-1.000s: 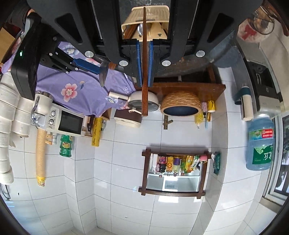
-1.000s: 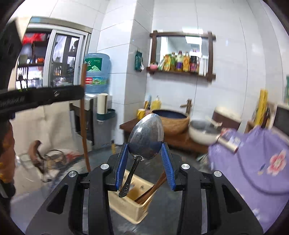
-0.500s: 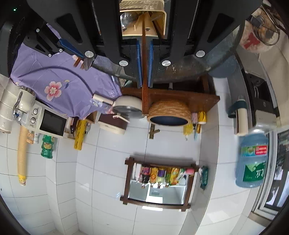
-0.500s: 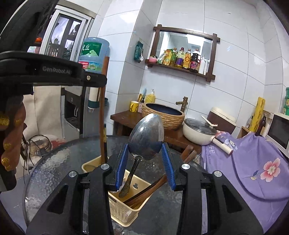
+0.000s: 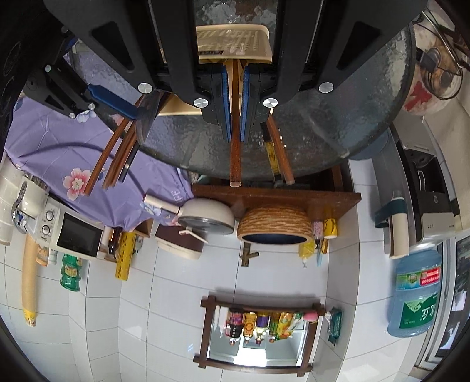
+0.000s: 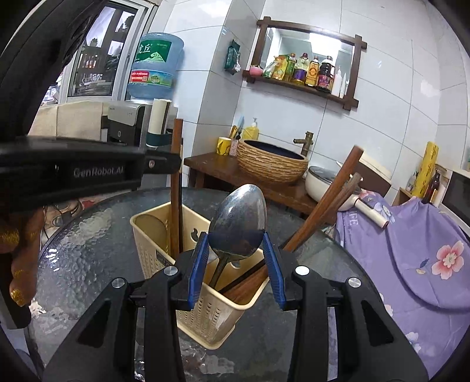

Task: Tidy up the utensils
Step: 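Open the left tool dropping the chopstick into the caddy while the right tool releases the spoon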

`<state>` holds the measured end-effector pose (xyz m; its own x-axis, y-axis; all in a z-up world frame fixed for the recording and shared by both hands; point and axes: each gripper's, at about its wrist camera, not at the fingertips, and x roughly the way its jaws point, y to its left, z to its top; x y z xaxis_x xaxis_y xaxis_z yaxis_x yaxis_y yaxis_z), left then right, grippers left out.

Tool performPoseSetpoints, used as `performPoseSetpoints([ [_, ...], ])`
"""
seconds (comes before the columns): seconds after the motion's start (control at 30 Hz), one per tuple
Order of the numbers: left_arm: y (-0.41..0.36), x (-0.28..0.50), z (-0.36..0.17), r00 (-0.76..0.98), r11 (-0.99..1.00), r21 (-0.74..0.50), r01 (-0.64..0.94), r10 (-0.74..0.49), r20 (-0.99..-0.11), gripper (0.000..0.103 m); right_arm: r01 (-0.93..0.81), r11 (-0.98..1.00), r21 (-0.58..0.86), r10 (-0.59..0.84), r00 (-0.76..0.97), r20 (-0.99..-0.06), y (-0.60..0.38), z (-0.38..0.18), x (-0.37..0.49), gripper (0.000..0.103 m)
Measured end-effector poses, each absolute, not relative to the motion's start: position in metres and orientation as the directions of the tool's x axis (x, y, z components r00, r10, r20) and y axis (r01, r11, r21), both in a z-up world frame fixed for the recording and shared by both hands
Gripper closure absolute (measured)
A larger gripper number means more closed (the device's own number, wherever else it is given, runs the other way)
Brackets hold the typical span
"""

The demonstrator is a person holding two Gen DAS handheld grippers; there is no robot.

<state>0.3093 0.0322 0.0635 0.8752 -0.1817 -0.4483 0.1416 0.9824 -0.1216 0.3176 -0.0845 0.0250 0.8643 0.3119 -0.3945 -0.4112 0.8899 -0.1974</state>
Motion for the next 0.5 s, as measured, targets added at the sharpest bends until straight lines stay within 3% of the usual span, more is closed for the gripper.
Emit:
performPoseSetpoints([
  [0.43, 0.035, 0.311, 0.036, 0.847, 0.979, -0.149, 0.142, -0.198, -0.493, 0.096, -0.426, 0.893, -0.147, 0.334, 0.844, -0.42, -0.088, 0.008, 0.32, 0.061],
  [0.5, 0.034, 0.308, 0.036, 0.853, 0.981, -0.139, 0.137, -0.188, -0.487, 0.09, -0.424, 0.894, -0.144, 0.335, 0.846, -0.414, -0.089, 0.009, 0.318, 0.058],
])
